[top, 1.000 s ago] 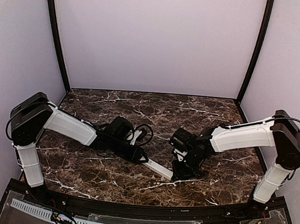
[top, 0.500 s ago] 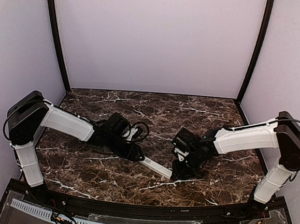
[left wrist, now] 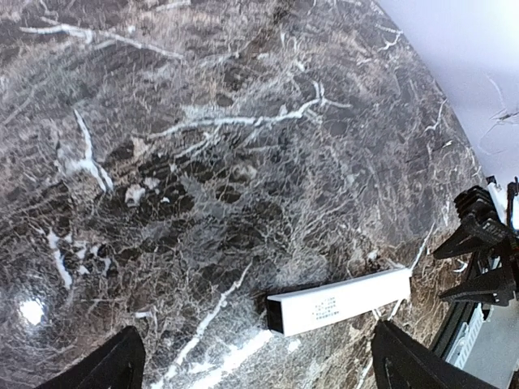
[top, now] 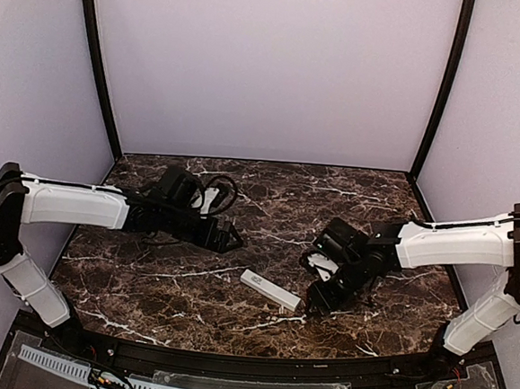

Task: Load the batteries into the remote control
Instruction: Pick up the remote control from the center of the board.

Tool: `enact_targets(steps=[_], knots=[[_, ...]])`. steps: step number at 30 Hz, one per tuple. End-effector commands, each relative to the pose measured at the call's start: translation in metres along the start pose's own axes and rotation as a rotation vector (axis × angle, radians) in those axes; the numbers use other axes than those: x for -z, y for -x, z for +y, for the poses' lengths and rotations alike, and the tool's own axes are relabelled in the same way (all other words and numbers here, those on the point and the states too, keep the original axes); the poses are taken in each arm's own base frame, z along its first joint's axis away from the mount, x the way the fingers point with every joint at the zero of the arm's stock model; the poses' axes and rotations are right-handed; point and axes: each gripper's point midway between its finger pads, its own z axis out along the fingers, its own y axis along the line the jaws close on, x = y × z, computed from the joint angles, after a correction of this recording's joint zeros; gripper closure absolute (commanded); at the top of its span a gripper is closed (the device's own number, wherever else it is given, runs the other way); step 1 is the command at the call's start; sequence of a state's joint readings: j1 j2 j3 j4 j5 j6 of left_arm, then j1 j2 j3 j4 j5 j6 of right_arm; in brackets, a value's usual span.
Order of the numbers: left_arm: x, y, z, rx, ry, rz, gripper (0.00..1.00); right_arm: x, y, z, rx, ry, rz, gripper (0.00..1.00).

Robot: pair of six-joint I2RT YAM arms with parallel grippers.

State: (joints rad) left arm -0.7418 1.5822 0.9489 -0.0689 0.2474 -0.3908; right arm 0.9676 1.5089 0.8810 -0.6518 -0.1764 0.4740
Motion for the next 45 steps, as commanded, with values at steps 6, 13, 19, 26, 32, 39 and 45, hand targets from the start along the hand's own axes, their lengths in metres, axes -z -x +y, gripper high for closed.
enact_targets(steps=[6,13,19,26,32,39,45], knots=[[0.038,-0.002,0.006,-0.019,0.042,-0.1,0.01,0.012,0.069,0.044,0.313,0.089,-0.109,0.54],[0.043,-0.008,0.01,-0.003,0.05,-0.113,0.01,-0.005,0.075,0.042,0.358,0.059,-0.06,0.54],[0.048,-0.008,0.01,0.009,0.044,-0.145,0.01,-0.018,0.076,0.035,0.391,-0.004,-0.036,0.53],[0.052,-0.006,0.01,0.002,0.035,-0.184,0.02,-0.033,0.073,0.028,0.418,-0.072,0.0,0.53],[0.051,-0.006,0.008,0.003,0.024,-0.192,0.01,-0.037,0.072,0.022,0.428,-0.104,0.011,0.57],[0.052,-0.003,0.011,0.032,0.026,-0.208,0.01,-0.032,0.076,0.031,0.424,-0.068,-0.007,0.75],[0.068,0.012,-0.004,0.005,-0.039,-0.284,0.02,0.011,0.107,0.069,0.407,0.122,-0.145,0.79]])
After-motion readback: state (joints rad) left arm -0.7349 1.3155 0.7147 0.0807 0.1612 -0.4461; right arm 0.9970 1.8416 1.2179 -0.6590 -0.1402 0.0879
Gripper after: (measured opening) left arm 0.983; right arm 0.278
